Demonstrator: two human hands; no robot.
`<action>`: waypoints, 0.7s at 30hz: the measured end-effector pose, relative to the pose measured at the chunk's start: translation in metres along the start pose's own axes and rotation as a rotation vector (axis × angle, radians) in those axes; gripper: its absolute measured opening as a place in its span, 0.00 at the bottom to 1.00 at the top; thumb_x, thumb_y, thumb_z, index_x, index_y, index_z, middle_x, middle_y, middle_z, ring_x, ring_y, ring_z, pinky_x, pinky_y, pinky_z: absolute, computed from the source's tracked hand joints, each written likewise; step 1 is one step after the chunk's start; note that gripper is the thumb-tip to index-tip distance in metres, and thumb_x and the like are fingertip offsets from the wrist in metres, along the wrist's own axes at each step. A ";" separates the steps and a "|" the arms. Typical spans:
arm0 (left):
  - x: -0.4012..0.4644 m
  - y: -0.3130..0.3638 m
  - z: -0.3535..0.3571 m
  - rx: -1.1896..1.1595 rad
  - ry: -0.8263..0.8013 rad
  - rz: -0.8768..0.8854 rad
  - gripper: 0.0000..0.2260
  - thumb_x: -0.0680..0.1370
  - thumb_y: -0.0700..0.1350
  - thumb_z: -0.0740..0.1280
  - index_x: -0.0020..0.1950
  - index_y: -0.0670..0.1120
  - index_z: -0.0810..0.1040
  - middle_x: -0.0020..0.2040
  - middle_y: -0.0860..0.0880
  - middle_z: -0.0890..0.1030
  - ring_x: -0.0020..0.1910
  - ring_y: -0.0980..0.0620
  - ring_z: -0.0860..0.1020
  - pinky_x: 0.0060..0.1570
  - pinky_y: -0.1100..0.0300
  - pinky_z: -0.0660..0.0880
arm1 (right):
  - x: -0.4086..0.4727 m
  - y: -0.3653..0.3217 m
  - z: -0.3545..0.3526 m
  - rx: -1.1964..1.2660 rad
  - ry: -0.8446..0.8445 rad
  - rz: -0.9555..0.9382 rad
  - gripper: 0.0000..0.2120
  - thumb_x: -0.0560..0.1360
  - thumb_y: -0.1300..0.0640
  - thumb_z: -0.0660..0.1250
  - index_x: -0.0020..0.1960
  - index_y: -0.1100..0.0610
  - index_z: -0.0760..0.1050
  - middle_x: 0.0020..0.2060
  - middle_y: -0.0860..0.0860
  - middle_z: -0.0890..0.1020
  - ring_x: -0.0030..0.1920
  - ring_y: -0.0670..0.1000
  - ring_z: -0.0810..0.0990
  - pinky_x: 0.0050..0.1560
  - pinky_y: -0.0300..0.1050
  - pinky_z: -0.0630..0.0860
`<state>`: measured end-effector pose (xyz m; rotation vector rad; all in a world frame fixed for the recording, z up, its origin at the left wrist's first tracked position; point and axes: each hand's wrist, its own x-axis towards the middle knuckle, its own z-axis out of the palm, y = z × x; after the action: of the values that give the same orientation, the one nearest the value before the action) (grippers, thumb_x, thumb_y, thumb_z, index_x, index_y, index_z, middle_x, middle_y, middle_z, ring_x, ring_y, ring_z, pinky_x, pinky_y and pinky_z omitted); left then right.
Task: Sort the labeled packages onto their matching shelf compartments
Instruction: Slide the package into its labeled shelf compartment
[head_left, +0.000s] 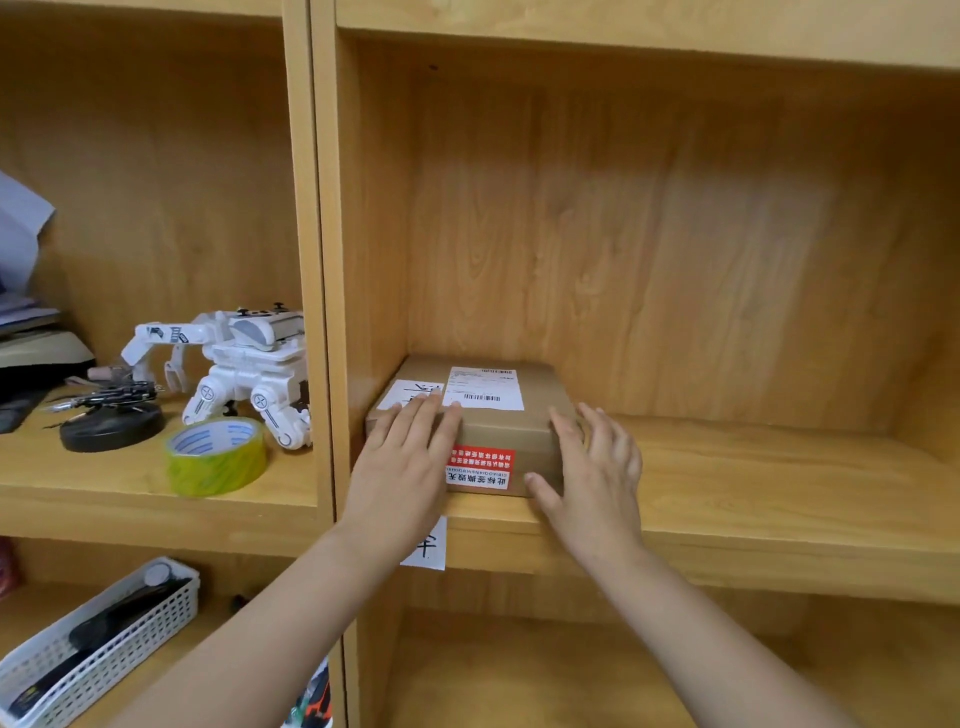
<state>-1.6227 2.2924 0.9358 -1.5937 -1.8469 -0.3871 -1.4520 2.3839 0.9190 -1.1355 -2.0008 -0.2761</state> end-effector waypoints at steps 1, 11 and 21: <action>0.001 0.004 -0.002 -0.028 0.018 0.021 0.29 0.66 0.44 0.71 0.67 0.43 0.70 0.65 0.40 0.75 0.63 0.42 0.74 0.63 0.47 0.70 | -0.004 0.001 -0.004 -0.019 0.000 0.017 0.33 0.66 0.47 0.73 0.68 0.52 0.66 0.68 0.59 0.68 0.66 0.57 0.58 0.69 0.60 0.59; -0.029 0.037 0.012 -0.299 0.050 0.247 0.29 0.64 0.41 0.69 0.65 0.43 0.72 0.64 0.41 0.75 0.61 0.41 0.74 0.64 0.50 0.58 | -0.079 -0.007 -0.039 -0.205 -0.049 0.204 0.32 0.69 0.52 0.71 0.70 0.52 0.63 0.69 0.60 0.65 0.67 0.60 0.62 0.69 0.58 0.58; -0.100 0.132 -0.010 -0.643 -0.052 0.603 0.30 0.65 0.43 0.73 0.67 0.47 0.71 0.64 0.43 0.76 0.59 0.44 0.77 0.57 0.51 0.73 | -0.218 -0.004 -0.125 -0.482 -0.124 0.544 0.34 0.67 0.53 0.69 0.70 0.55 0.63 0.68 0.60 0.67 0.65 0.61 0.67 0.66 0.60 0.63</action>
<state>-1.4890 2.2384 0.8533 -2.5018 -1.2257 -0.7015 -1.3282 2.1788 0.8424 -1.9894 -1.6808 -0.4208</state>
